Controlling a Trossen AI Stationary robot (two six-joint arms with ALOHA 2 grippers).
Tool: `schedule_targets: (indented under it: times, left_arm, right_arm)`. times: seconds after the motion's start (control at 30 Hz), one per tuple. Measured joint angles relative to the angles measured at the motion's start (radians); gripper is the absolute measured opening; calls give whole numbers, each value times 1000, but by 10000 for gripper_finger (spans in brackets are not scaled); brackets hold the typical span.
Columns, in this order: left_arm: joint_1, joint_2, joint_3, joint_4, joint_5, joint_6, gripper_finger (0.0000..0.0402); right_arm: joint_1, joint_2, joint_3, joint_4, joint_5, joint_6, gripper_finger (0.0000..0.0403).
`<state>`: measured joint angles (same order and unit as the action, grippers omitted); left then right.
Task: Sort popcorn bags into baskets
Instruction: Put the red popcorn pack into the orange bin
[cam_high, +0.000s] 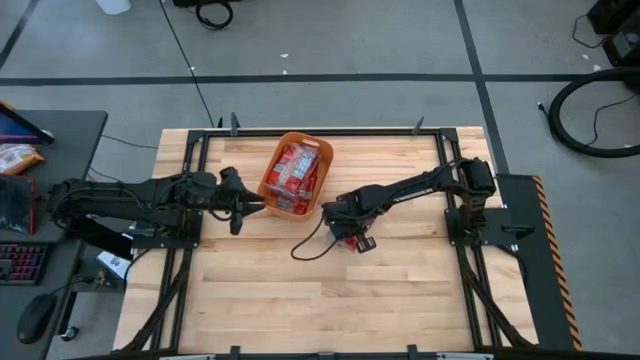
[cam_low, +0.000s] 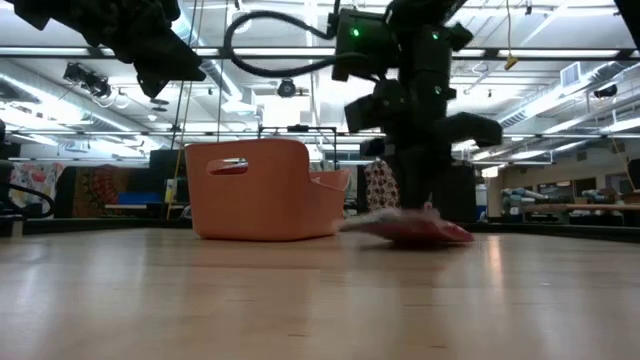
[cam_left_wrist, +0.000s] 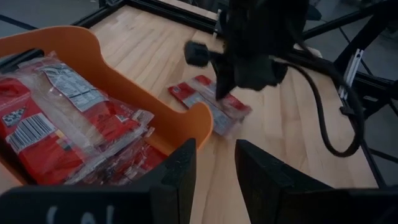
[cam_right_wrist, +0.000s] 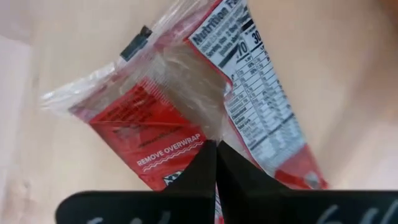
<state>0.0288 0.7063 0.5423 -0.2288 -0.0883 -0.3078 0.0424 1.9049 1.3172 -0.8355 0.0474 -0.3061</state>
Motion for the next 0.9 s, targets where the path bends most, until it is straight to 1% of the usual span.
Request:
schedule_targets:
  times: [0.23, 0.43, 0.53, 0.6, 0.67, 0.77, 0.9]
  left_arm:
    - [0, 0, 0, -4, 4, 2, 116]
    - [0, 0, 0, -11, 4, 4, 116]
    - [0, 0, 0, -12, 4, 5, 116]
    - [0, 0, 0, -12, 4, 5, 116]
    - [0, 0, 0, -12, 4, 4, 116]
    - [0, 0, 0, -12, 4, 4, 116]
    - [0, 0, 0, -12, 4, 4, 116]
  right_arm:
    - [-30, 0, 151, -115, 142, 4, 3]
    - [-66, 0, 332, -241, 331, 18, 2]
    - [-82, -1, 427, -233, 406, -9, 2]
    - [-96, -1, 471, -192, 412, -54, 2]
    - [-112, -2, 495, -108, 393, -110, 2]
    - [-140, 1, 496, 20, 320, -230, 2]
    - [-179, 8, 454, 212, 264, -361, 2]
